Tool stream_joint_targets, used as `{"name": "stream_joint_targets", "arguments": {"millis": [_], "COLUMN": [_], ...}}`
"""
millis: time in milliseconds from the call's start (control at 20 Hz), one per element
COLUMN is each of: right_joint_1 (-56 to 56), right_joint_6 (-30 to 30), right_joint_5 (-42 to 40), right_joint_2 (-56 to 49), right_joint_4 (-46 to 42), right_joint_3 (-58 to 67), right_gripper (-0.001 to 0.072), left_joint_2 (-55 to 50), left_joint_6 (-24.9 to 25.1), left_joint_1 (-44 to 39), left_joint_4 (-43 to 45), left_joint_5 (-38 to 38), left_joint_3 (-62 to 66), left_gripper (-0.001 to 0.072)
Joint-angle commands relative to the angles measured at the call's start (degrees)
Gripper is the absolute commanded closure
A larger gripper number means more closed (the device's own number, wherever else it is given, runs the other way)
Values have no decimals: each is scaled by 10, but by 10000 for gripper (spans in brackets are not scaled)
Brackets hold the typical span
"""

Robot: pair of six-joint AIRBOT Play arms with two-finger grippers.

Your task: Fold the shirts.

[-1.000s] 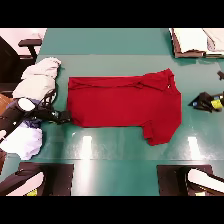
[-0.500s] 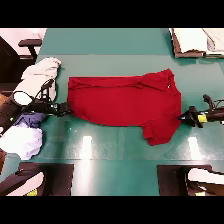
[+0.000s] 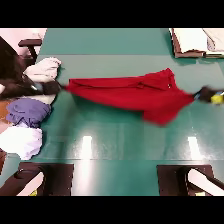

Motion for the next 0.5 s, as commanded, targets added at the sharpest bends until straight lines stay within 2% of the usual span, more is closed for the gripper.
{"name": "stream_joint_targets", "arguments": {"millis": [0, 200, 350, 450], "right_joint_1": [3, -22, -69, -88], "right_joint_6": [1, 1, 23, 43], "right_joint_5": [27, 10, 16, 37], "right_joint_2": [98, 177, 216, 216], "right_joint_4": [5, -2, -45, -74], "right_joint_3": [194, 382, 466, 507], "right_gripper": [696, 696, 697, 697], "left_joint_2": [89, 116, 116, 116], "left_joint_6": [-2, -11, -57, -85], "left_joint_1": [0, 0, 0, 0], "left_joint_4": [9, 34, 61, 97], "left_joint_5": [16, 16, 13, 10], "left_joint_3": [188, 426, 549, 581], "left_gripper": [684, 684, 685, 685]}}
